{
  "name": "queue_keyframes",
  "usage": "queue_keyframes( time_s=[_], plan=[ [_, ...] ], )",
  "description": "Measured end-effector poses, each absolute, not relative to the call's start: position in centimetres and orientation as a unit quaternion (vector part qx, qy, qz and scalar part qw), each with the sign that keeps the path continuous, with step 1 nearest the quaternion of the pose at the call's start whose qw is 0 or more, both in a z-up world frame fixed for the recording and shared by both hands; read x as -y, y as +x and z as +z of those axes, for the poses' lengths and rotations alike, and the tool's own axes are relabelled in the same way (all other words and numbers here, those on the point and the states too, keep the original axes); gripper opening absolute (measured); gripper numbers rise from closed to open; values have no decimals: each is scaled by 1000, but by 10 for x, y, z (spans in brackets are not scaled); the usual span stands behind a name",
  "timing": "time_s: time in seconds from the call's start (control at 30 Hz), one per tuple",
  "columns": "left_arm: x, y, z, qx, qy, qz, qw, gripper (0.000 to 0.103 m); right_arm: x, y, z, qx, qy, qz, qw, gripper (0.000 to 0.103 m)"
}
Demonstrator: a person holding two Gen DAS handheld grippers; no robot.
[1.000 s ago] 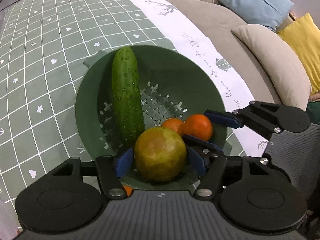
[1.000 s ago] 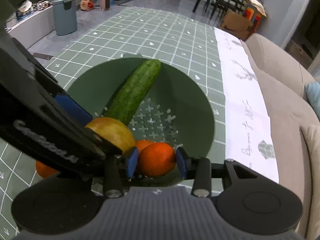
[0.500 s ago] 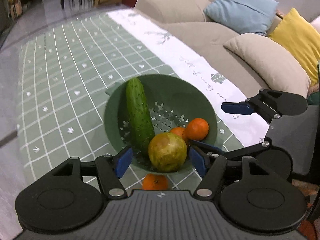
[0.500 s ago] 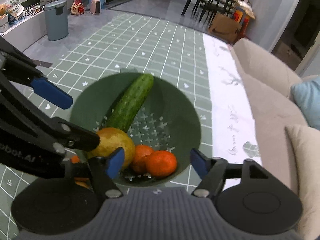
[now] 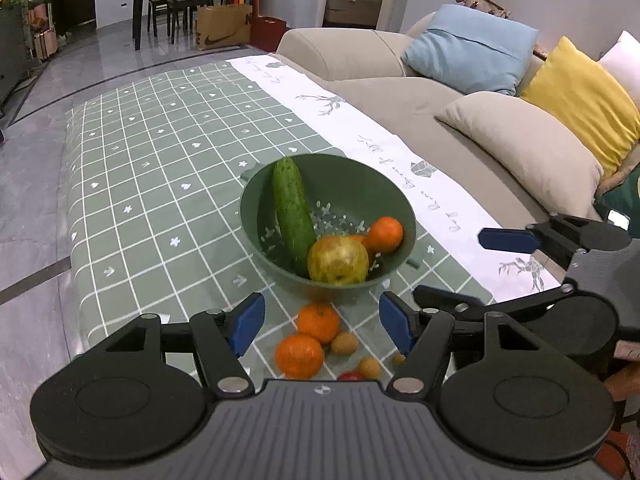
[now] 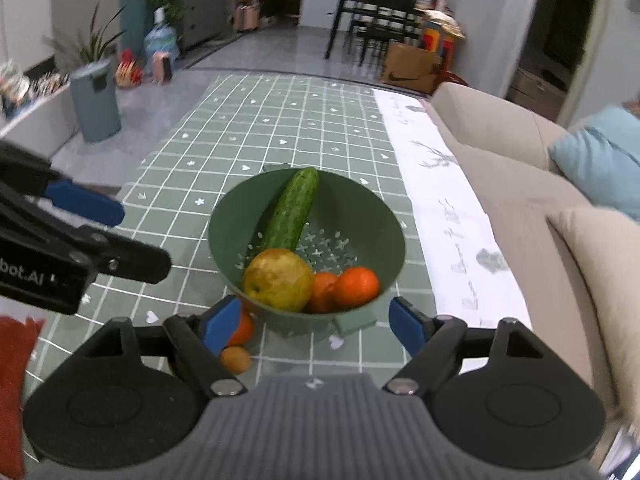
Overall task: Organize fruits
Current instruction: 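Withdraw both tools from the colander toward the remaining tangerines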
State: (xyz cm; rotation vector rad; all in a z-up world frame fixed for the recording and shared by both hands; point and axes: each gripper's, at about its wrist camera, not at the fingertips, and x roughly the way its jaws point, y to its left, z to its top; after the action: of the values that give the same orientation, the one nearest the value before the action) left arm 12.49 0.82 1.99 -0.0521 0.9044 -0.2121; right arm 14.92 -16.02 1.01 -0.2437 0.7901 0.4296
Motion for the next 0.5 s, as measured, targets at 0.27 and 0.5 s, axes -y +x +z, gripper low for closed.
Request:
queue_keyframes(
  time_s=[0.27, 0.5],
  plan=[
    [-13, 102, -10, -448, -31, -94, 889, 76, 183, 113, -15, -402, -35, 157, 901, 80],
    [-13, 93, -46, -485, -39, -86, 869, 76, 184, 94, -52, -445, -21, 154, 882, 71]
  ],
)
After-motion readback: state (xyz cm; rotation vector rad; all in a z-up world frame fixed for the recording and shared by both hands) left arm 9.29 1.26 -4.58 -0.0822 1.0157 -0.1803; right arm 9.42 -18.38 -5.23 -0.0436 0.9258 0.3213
